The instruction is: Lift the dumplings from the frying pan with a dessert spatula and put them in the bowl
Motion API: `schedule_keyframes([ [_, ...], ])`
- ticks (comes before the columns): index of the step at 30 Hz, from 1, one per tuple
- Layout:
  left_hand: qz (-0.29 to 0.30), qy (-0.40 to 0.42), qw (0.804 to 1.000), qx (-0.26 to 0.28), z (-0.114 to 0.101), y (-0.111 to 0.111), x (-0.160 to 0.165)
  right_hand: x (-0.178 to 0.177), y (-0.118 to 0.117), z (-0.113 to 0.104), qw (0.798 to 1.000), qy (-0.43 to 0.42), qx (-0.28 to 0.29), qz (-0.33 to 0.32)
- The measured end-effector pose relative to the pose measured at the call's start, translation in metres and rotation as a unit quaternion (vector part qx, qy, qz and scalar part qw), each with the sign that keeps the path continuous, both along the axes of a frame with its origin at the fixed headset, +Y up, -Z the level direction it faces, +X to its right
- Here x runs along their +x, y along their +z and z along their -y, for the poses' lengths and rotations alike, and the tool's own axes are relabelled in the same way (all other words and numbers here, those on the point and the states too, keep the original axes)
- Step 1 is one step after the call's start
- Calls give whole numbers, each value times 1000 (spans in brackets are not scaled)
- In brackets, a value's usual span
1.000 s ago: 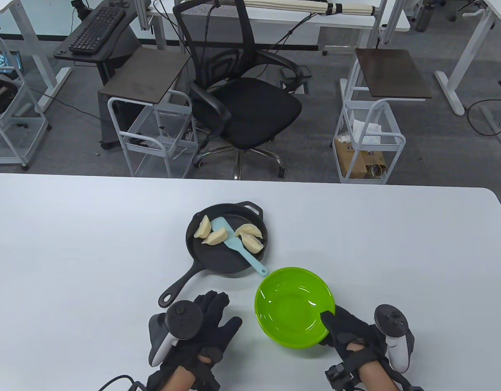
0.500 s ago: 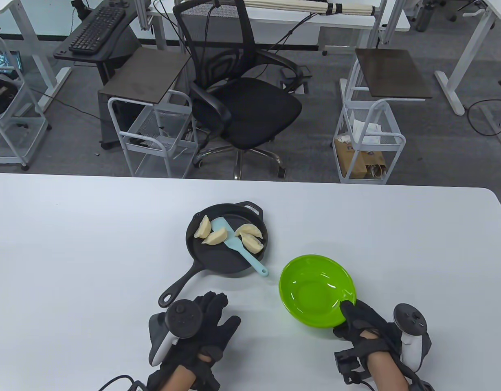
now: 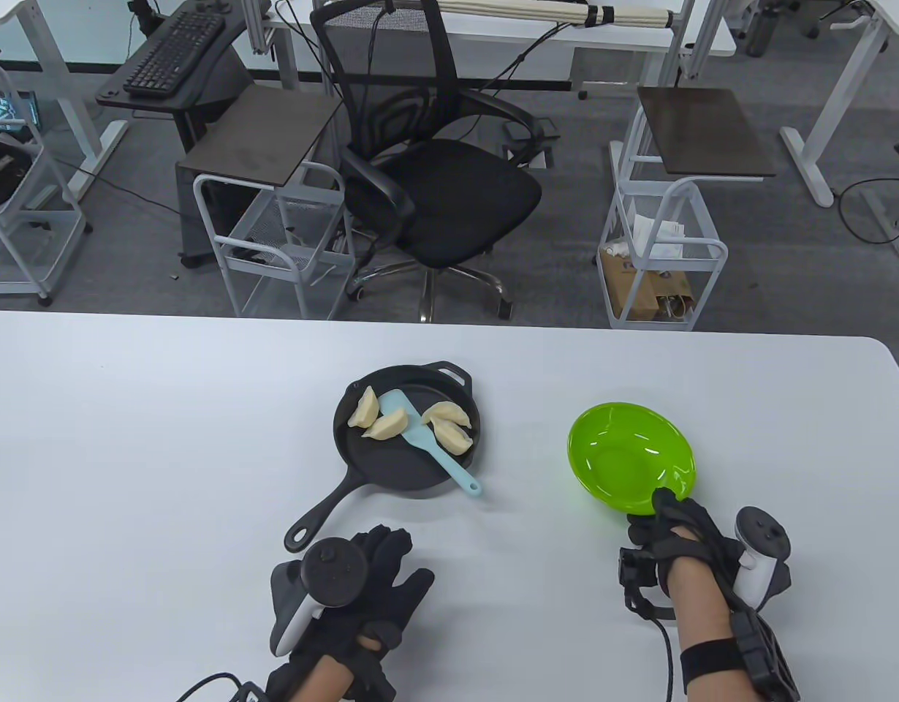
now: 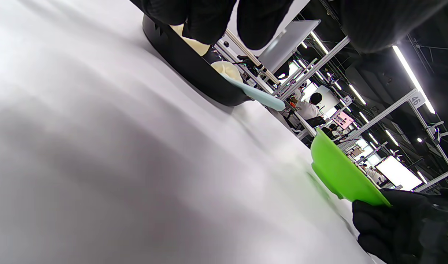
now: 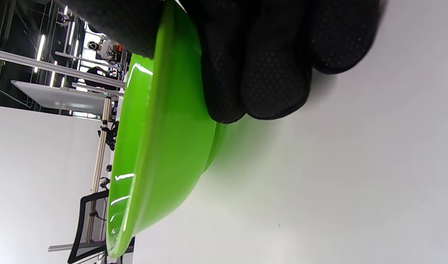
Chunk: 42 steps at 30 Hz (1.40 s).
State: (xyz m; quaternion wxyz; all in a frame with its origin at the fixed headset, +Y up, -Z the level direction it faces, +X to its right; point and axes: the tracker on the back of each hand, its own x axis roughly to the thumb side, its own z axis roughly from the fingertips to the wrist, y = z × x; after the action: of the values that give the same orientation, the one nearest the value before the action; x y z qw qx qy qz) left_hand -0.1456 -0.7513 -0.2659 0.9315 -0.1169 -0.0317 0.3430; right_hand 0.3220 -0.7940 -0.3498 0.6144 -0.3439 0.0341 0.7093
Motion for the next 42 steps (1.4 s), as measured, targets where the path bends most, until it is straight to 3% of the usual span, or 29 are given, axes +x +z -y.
schedule_keyframes([
  [12,-8,7,1000,9,0,0,-4,9,-21,8,998,-18,-6,63],
  [18,-9,4,1000,10,1,-1,-4,10,-22,11,996,-57,28,63],
  [34,-8,2,1000,14,-1,-1,-5,-6,-14,-5,996,32,38,-76],
  [40,-7,-3,1000,21,-2,0,-4,-26,1,-29,975,141,78,-150],
  [42,-6,-4,1000,25,-3,1,-4,-37,9,-41,960,187,99,-182],
])
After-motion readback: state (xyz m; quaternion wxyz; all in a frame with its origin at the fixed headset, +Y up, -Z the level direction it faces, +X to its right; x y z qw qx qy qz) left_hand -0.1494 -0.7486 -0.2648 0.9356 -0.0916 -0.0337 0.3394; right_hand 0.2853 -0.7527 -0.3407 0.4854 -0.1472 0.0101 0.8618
